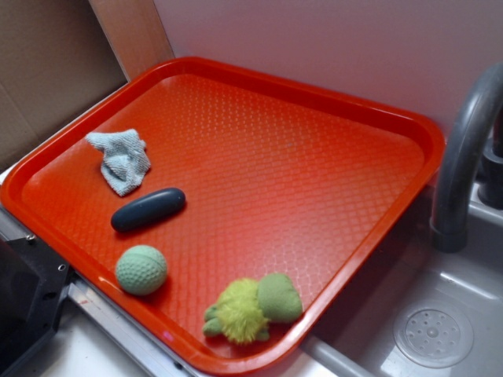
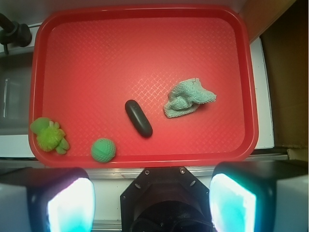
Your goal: Grab the plastic pickle.
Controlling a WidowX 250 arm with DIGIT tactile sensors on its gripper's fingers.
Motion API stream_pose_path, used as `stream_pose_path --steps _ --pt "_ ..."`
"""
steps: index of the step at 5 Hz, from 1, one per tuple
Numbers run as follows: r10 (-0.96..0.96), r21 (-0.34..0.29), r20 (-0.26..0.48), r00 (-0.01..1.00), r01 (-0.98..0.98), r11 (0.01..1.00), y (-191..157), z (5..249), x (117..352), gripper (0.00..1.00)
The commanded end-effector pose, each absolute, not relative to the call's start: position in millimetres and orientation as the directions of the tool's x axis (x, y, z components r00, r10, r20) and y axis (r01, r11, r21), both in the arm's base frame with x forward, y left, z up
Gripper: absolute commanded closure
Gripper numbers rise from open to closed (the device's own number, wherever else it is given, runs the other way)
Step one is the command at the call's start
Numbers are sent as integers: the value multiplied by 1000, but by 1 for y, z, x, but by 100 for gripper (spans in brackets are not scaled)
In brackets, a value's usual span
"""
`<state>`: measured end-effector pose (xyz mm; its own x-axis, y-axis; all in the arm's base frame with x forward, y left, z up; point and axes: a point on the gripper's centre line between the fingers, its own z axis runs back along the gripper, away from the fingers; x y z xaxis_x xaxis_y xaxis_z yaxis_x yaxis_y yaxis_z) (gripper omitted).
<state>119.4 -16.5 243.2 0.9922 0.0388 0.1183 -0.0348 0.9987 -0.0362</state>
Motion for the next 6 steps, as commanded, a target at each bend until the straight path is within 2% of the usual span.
stream_pose_path --steps 1,2,3,4,6 --pt "39 -36 118 992 -35 999 -17 243 119 0" --pt "-92 -51 148 985 100 994 -25 209 136 0" --pt "-212 81 201 956 200 977 -36 160 146 0" --pt "9 -30 244 970 -2 1000 -29 139 153 0" --pt "9 -30 244 970 -2 1000 -29 139 153 0"
